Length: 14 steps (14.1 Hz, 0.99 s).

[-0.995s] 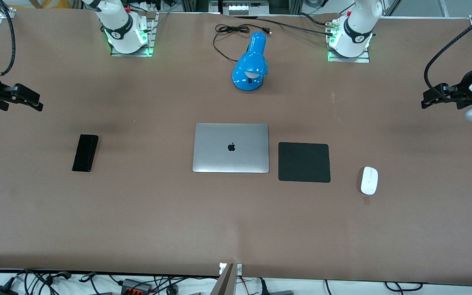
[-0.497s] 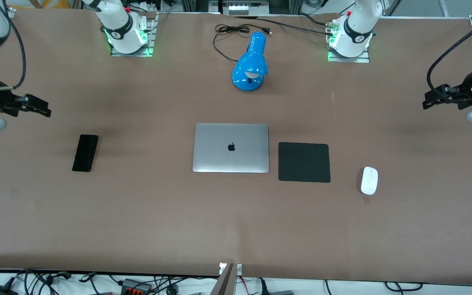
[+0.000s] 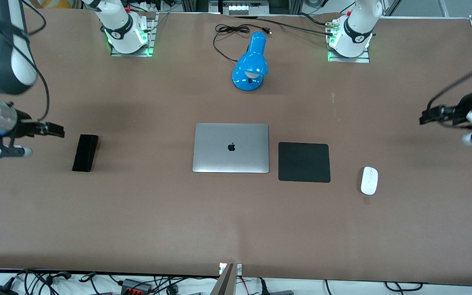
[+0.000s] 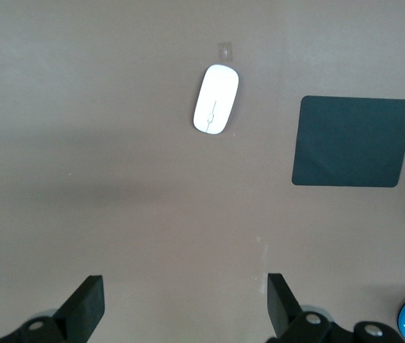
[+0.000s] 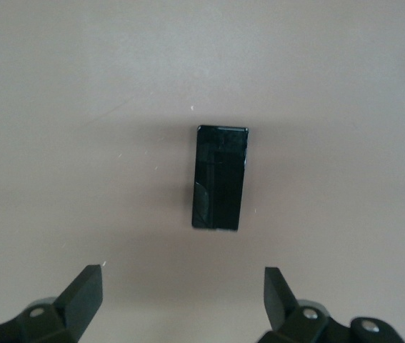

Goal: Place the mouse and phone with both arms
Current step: 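Move the right gripper to the phone while the left gripper reaches the mouse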

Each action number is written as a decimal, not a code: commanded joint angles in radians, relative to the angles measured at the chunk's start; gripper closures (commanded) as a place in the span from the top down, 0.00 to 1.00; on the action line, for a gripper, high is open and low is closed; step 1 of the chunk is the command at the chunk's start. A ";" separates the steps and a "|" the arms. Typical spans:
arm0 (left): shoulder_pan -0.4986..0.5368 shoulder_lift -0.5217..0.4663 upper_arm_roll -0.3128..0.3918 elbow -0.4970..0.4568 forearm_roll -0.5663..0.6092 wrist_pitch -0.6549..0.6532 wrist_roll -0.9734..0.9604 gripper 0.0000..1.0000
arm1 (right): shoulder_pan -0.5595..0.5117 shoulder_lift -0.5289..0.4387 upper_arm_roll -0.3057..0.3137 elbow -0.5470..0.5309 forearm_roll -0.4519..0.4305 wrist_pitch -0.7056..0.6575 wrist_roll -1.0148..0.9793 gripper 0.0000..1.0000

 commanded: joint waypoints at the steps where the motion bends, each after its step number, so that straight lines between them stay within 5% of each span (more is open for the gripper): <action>1: -0.013 0.156 -0.013 0.087 0.016 0.020 0.015 1.00 | -0.018 0.076 0.001 -0.005 -0.013 0.070 0.001 1.00; 4: -0.049 0.261 -0.014 0.087 0.032 0.118 0.018 1.00 | -0.041 0.150 0.001 -0.068 -0.013 0.205 -0.001 1.00; 14: -0.102 0.486 -0.014 0.069 0.124 0.453 0.077 1.00 | -0.091 0.320 0.004 -0.079 0.007 0.301 0.001 1.00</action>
